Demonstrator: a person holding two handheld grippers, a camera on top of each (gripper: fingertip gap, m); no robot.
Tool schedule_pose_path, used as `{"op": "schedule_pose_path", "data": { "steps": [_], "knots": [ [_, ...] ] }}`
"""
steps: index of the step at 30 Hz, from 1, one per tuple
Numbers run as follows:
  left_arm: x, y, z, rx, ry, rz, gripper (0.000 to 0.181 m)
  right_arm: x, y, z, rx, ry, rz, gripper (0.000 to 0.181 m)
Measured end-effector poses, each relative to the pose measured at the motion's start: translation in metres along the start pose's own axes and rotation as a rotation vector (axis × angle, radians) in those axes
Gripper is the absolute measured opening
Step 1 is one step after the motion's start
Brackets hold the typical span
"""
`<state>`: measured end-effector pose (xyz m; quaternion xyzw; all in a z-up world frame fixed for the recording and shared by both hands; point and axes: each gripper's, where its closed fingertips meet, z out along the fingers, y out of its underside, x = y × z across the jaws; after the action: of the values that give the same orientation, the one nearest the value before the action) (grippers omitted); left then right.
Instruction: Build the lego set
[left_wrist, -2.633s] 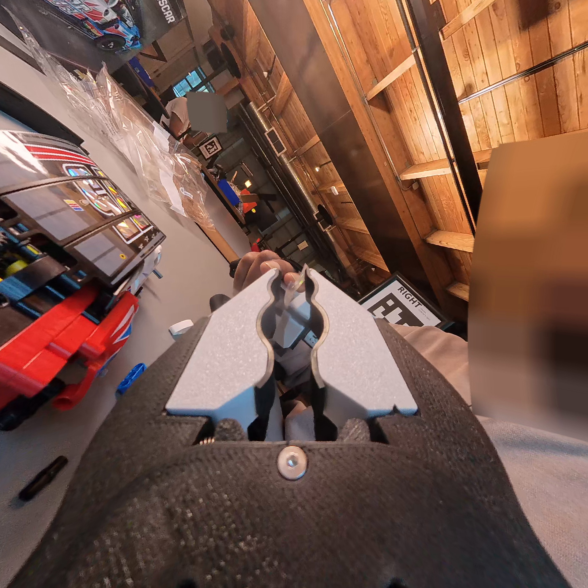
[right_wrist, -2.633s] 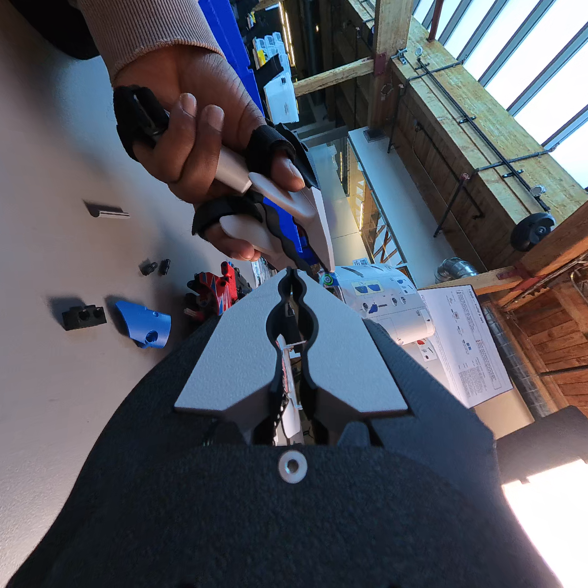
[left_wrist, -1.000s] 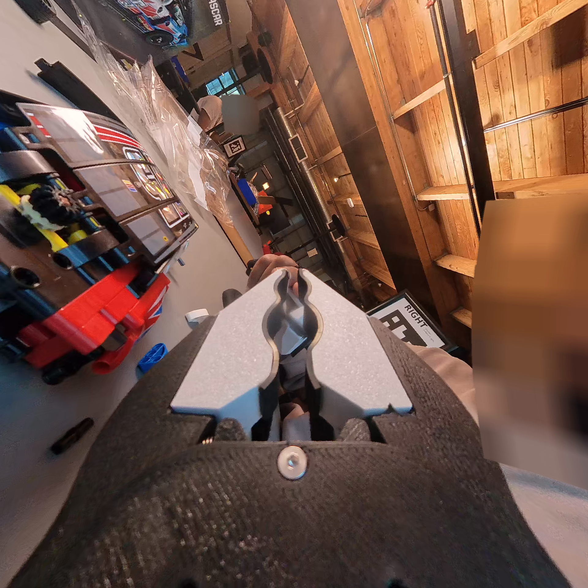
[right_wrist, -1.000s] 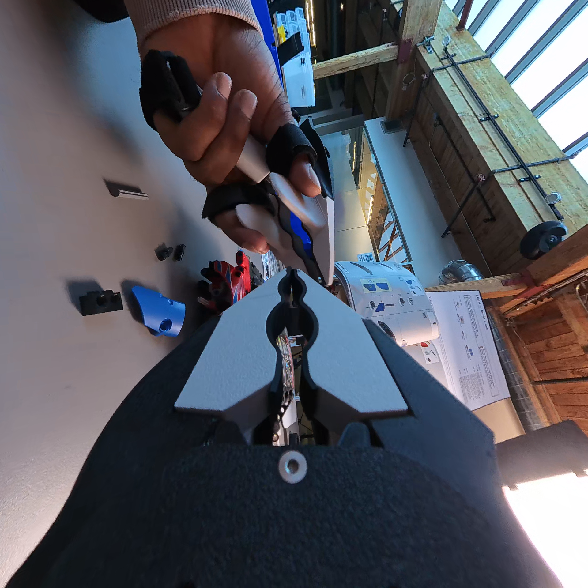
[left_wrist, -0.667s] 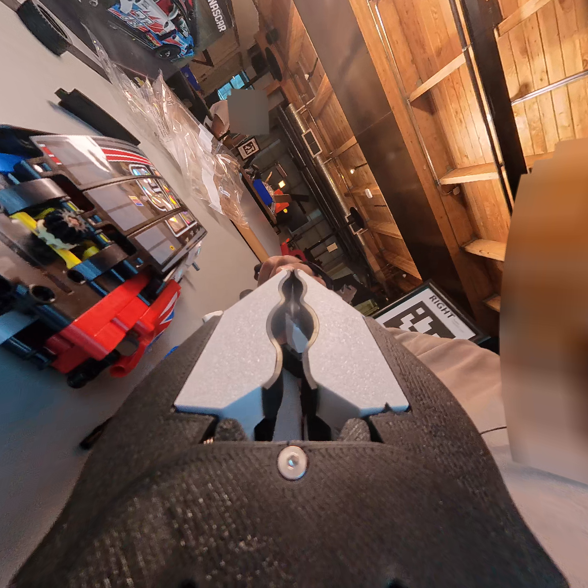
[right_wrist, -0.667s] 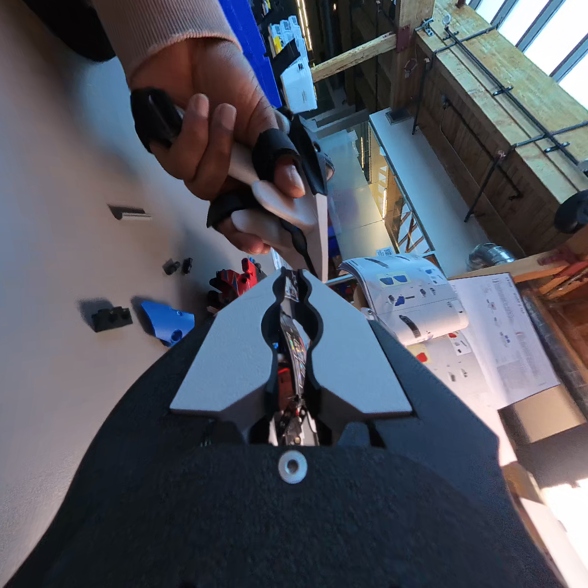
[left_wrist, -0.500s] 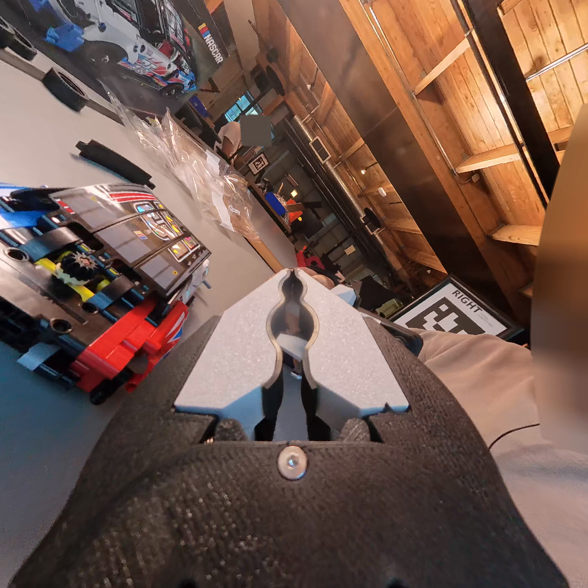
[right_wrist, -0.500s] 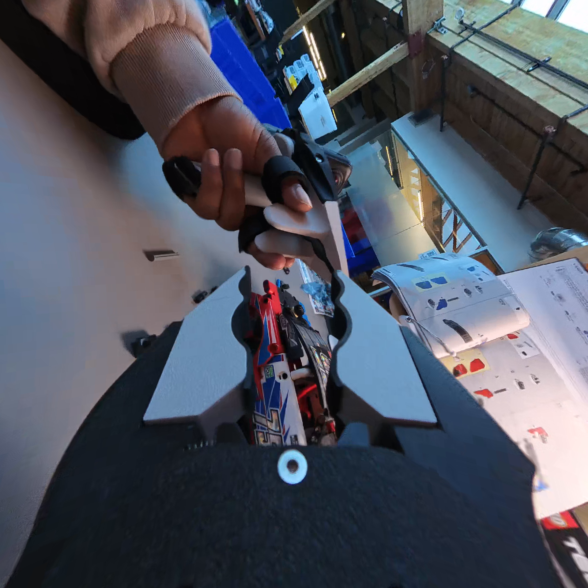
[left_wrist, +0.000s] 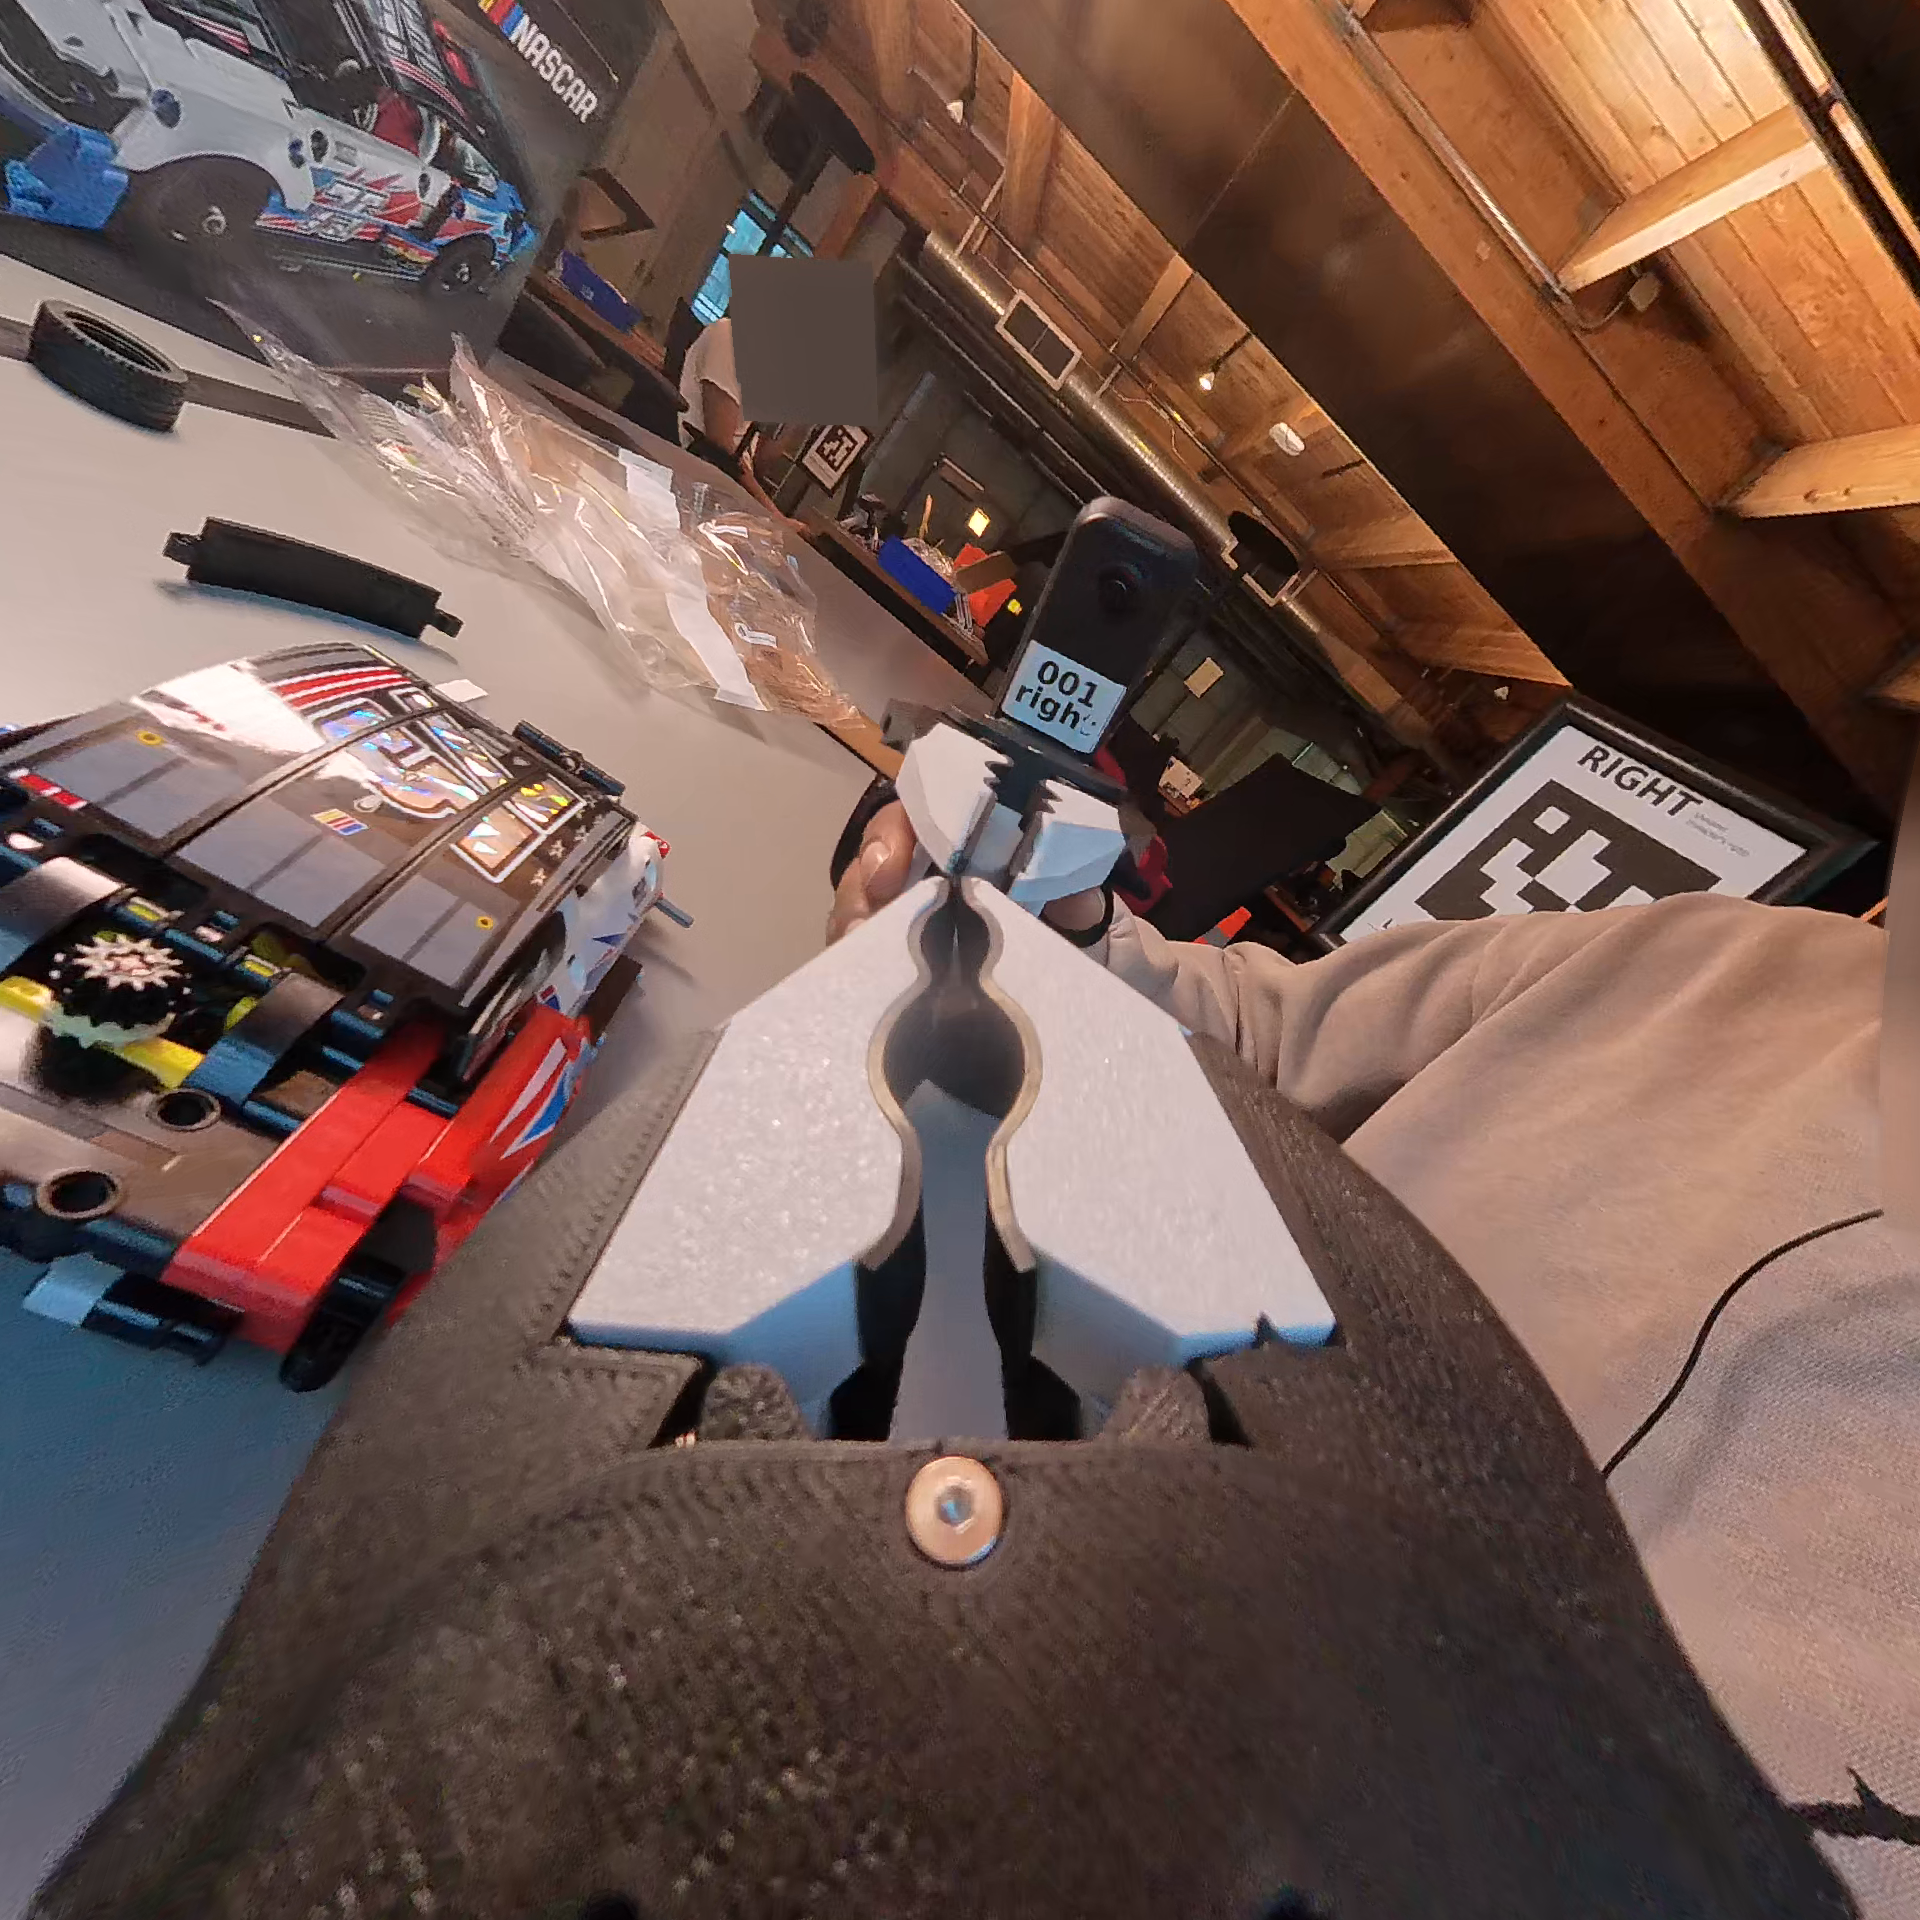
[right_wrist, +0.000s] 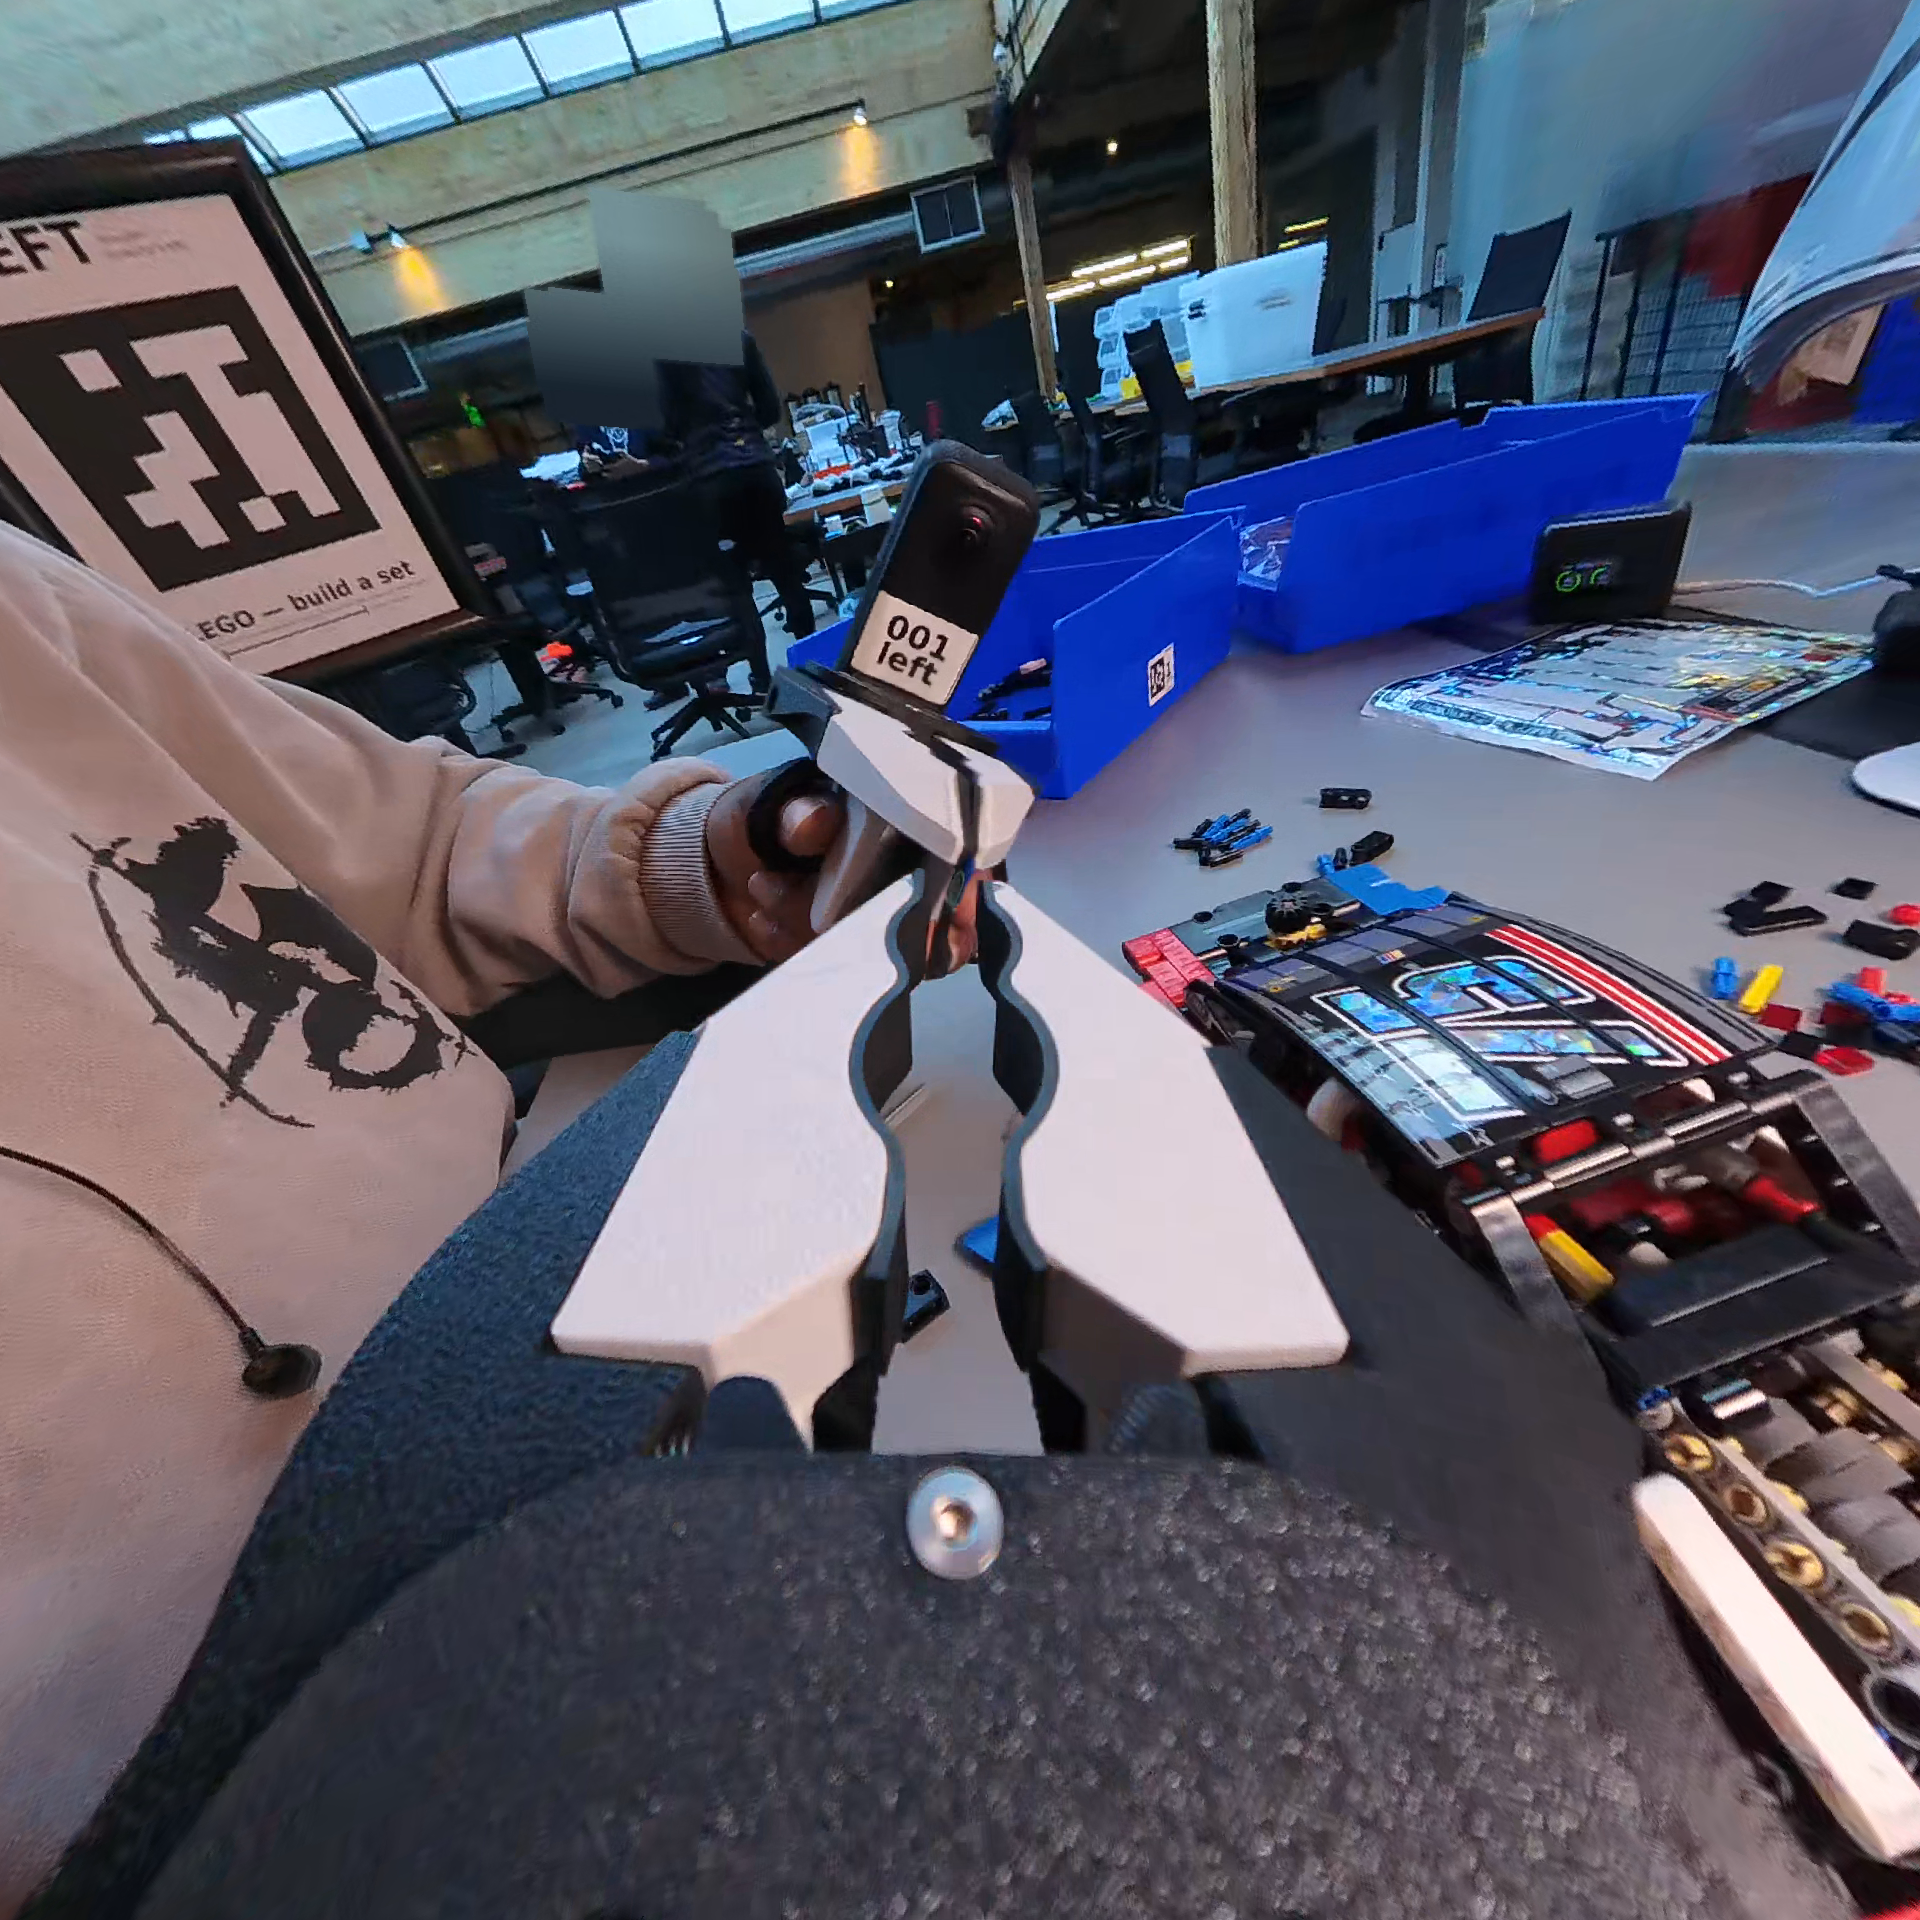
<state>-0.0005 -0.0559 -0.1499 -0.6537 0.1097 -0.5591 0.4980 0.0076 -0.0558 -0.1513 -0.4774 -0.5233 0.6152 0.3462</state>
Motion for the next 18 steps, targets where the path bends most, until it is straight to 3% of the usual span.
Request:
{"op": "schedule_pose_path", "data": {
  "steps": [18],
  "knots": [
    [0.007, 0.013, 0.007, -0.064, 0.01, 0.062, 0.0, -0.006, 0.005, 0.003, -0.023, -0.06, 0.063, 0.0]
  ]
}}
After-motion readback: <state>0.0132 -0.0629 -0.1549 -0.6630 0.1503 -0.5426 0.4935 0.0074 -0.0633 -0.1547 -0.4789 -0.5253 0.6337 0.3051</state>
